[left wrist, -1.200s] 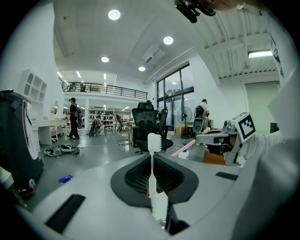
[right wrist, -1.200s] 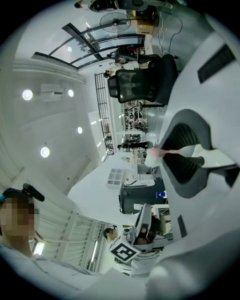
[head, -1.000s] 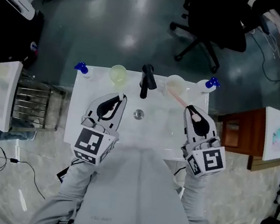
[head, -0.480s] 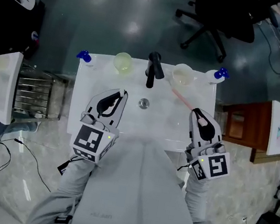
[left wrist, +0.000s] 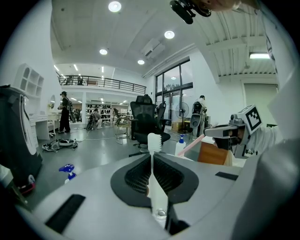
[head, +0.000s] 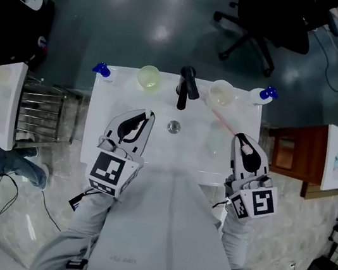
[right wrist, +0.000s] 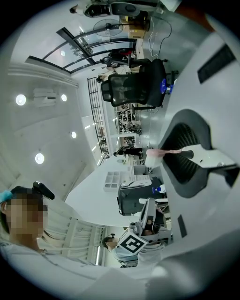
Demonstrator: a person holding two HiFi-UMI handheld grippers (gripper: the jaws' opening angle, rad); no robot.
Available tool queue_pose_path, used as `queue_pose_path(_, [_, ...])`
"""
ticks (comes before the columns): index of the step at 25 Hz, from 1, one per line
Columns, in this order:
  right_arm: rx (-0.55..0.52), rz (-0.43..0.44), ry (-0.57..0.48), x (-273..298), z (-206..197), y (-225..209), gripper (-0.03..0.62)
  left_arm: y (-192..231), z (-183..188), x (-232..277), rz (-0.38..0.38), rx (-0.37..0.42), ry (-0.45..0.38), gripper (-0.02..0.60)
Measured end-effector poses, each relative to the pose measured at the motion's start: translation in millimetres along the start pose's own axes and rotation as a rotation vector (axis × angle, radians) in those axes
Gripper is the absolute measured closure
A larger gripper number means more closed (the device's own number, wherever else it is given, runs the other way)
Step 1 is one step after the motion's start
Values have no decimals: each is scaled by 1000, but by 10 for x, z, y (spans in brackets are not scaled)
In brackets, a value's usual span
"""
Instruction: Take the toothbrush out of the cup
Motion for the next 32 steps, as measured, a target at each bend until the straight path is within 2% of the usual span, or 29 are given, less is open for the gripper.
queue_pose_path(32, [-17,23,9,152,24,3,558,97,38,18,24,-13,-10,546])
Point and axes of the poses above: the fingertips, and each gripper's own axes: x forward along the fingers, y to its left, z out of its top, the point moved 1 cm from there along -x, backward along the fingers, and after that the axes turned 15 degrees about z, right-handed, at the moved point
